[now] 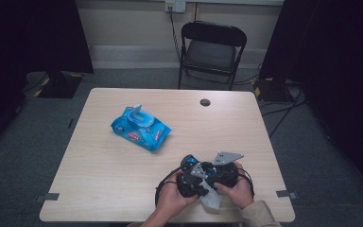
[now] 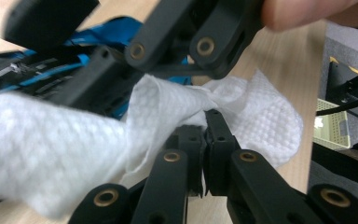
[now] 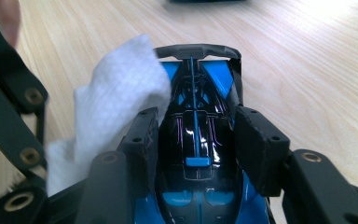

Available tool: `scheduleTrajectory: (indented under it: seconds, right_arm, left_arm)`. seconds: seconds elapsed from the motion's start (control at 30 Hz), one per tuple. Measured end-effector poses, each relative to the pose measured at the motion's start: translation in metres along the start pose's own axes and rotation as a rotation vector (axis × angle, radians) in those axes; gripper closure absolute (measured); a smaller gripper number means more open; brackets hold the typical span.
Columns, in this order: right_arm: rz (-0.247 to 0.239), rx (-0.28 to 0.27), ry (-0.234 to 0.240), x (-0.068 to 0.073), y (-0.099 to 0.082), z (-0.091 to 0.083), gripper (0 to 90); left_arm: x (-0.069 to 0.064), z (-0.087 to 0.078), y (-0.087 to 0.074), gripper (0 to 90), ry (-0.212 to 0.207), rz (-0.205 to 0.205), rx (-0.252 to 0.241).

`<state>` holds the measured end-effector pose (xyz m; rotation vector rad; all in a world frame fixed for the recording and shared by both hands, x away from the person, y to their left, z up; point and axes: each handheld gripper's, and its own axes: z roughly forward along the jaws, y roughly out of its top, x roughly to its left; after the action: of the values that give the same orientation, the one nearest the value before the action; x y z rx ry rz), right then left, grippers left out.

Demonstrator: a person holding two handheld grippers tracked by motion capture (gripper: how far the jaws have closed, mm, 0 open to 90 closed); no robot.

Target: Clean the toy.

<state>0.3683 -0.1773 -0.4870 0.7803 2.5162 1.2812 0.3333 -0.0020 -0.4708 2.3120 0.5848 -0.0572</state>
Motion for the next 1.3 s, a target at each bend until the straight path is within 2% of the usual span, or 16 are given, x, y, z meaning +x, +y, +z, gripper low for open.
scheduleTrajectory:
  seconds: [0.13,0.2,0.33,0.4,0.6,0.73,0.87,0.93,1.0,1.07,1.1,1.17,1.23,1.3]
  right_arm:
    - [0.019,-0.004,0.014,-0.001,0.000,0.000,45.7]
    - [0.024,0.003,-0.001,-0.002,0.001,-0.002,43.3]
    - [0.052,-0.029,0.007,-0.008,0.001,-0.010,42.2]
    - [0.043,-0.044,0.019,-0.009,0.002,-0.016,42.0]
    - [-0.001,-0.077,0.067,-0.009,0.003,-0.032,41.4]
    - [-0.015,-0.084,0.115,-0.005,0.003,-0.034,39.7]
    - [-0.040,-0.097,0.163,0.001,0.005,-0.031,39.6]
    - [-0.055,-0.095,0.184,0.005,0.006,-0.029,39.7]
    - [-0.063,-0.076,0.170,0.008,0.007,-0.026,40.7]
    - [-0.072,-0.064,0.165,0.009,0.008,-0.022,46.0]
    - [-0.070,-0.061,0.153,0.009,0.008,-0.022,51.2]
    - [-0.076,-0.057,0.159,0.009,0.008,-0.022,59.0]
    - [-0.084,-0.043,0.137,0.009,0.008,-0.023,67.8]
    - [-0.070,-0.036,0.134,0.007,0.007,-0.024,76.1]
  left_arm:
    - [0.002,-0.011,0.002,87.7,0.015,0.005,-0.009]
    - [0.004,-0.015,0.002,87.7,0.019,0.010,-0.006]
    - [0.009,-0.024,0.003,87.6,0.039,0.005,-0.024]
    - [0.013,-0.028,0.004,87.7,0.058,0.009,-0.022]
    - [0.029,-0.037,0.001,87.6,0.101,-0.042,-0.046]
    - [0.038,-0.044,0.003,87.6,0.129,-0.064,-0.058]
    - [0.042,-0.046,0.006,87.6,0.134,-0.089,-0.080]
    - [0.043,-0.045,0.008,87.6,0.121,-0.098,-0.081]
    - [0.042,-0.044,0.010,87.6,0.106,-0.101,-0.099]
    - [0.039,-0.042,0.012,87.6,0.095,-0.093,-0.103]
    - [0.038,-0.041,0.013,87.6,0.084,-0.093,-0.104]
    - [0.036,-0.040,0.014,87.5,0.077,-0.089,-0.113]
    - [0.036,-0.040,0.015,87.5,0.067,-0.087,-0.113]
    - [0.036,-0.039,0.015,87.4,0.067,-0.089,-0.120]
